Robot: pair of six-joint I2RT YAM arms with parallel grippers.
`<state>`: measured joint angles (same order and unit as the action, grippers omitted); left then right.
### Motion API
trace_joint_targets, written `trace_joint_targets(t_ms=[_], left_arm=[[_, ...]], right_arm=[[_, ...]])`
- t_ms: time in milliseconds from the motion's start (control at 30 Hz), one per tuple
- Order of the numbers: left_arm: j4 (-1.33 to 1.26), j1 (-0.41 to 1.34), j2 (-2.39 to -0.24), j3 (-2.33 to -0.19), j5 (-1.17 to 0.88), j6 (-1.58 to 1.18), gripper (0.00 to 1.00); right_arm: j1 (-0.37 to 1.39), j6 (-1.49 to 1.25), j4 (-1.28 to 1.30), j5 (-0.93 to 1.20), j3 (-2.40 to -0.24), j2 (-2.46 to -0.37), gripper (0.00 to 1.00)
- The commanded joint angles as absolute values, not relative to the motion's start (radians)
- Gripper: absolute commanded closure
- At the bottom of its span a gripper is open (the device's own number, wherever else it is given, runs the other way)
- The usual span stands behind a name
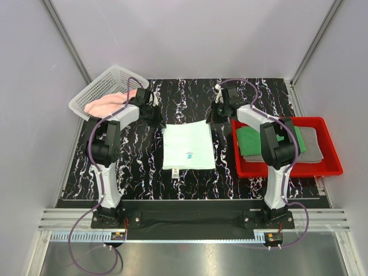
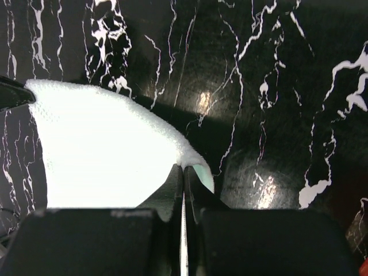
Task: Fold and stack the towels
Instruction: Fold the towel
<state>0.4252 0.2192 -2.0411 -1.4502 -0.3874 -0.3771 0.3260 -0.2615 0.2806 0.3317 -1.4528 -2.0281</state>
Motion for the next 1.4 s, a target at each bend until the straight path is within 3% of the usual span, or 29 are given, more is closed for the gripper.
trace_joint_targets(t_ms=[0,400,733,1067,1233,1367], left_arm=[[0.405,0.212,-1.953,-1.459,-0.382,-0.364,1.00],[0.368,0.213,-1.631,-1.368,-0.353,-0.307,1.00],[0.360,0.250,-1.409,-1.333,-0.431,-0.284,1.00],[0.587,0.400,-1.191,-1.328,-0.218,-0.319,1.00],[0.750,0.380,-1.275,-1.344,-0.127,-0.385,1.00],[0.686,0.336,-1.399,-1.283,-0.153,-0.384,1.00]], right_arm=[[0.319,-0.212,0.201,0.330,-1.465,-1.959,1.00],[0.319,-0.178,0.104,0.241,-1.338,-1.628,1.00],[0.321,-0.190,0.101,0.291,-1.270,-1.402,1.00],[0.399,-0.241,0.209,0.279,-1.129,-1.089,1.00],[0.423,-0.328,0.096,0.262,-0.967,-1.080,1.00],[0.423,-0.347,-0.096,0.213,-0.852,-1.193,1.00]])
